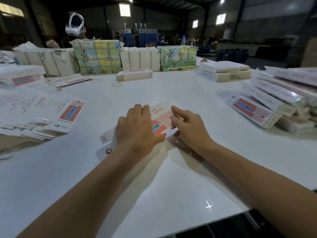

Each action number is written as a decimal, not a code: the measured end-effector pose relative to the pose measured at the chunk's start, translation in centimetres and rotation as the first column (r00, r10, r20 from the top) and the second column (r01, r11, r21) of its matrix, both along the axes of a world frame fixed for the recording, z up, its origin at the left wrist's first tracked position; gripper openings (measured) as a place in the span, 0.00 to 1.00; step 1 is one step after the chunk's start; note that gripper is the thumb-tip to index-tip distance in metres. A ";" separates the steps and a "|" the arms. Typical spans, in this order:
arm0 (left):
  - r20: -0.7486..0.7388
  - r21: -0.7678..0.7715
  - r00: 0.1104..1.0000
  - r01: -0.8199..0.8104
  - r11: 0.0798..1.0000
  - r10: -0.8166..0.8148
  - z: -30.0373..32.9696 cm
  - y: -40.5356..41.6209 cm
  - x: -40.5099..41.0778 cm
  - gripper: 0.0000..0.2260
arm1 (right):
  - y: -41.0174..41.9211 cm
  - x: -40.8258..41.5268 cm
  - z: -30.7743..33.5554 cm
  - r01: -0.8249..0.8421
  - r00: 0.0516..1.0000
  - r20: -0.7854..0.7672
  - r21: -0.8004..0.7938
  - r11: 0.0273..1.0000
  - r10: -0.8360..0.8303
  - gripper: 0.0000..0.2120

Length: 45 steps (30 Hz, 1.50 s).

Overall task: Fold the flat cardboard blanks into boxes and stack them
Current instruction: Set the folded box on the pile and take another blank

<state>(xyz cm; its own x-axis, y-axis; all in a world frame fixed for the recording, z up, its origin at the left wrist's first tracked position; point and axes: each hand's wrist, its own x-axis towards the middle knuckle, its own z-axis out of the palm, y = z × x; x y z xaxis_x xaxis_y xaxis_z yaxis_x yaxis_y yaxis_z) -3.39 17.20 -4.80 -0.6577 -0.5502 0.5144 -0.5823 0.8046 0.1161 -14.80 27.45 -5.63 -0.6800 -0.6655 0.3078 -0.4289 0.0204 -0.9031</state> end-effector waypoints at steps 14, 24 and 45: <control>0.018 -0.069 0.992 0.127 0.989 -0.126 0.3 -0.6 1.7 0.36 | 1.4 -0.4 1.3 -0.380 0.828 0.420 -0.065 0.923 0.370 0.08; 0.018 0.202 0.963 0.261 0.944 -0.270 1.7 -1.1 2.9 0.28 | 2.1 -0.3 1.1 -0.362 0.928 0.119 0.066 0.930 0.352 0.05; -0.073 0.370 0.973 0.229 0.900 -0.218 1.8 -1.9 3.1 0.24 | 1.0 0.8 0.6 -0.034 0.999 0.001 -0.165 0.986 0.034 0.11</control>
